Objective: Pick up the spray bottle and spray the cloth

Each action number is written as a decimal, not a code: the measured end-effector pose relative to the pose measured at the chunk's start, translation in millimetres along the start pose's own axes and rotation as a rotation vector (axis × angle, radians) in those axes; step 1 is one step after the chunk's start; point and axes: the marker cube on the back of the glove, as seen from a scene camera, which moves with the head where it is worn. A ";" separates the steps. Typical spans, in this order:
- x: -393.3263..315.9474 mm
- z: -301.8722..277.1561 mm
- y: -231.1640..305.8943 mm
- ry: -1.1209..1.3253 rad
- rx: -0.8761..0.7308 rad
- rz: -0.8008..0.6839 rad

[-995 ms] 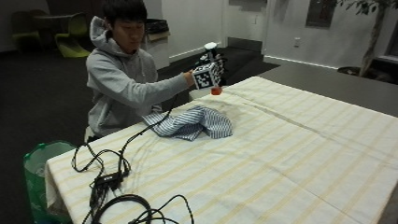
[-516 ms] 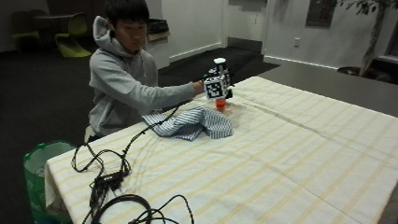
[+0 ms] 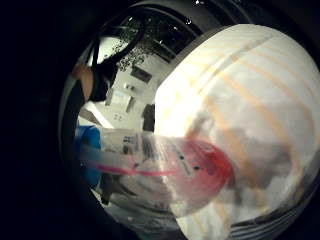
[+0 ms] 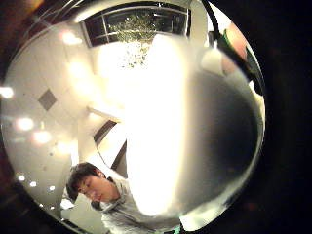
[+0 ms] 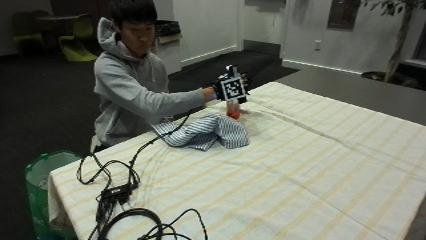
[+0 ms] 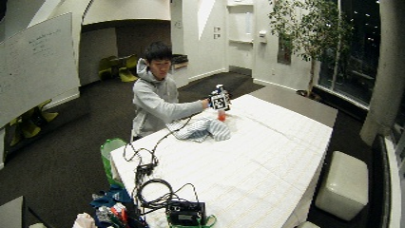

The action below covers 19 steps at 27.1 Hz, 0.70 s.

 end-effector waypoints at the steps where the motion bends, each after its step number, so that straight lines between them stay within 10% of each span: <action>1: -2.8 -1.3 0.4 -0.009 -0.005 -0.004; 19: -5.7 -44.7 50.6 0.006 -0.013 -0.013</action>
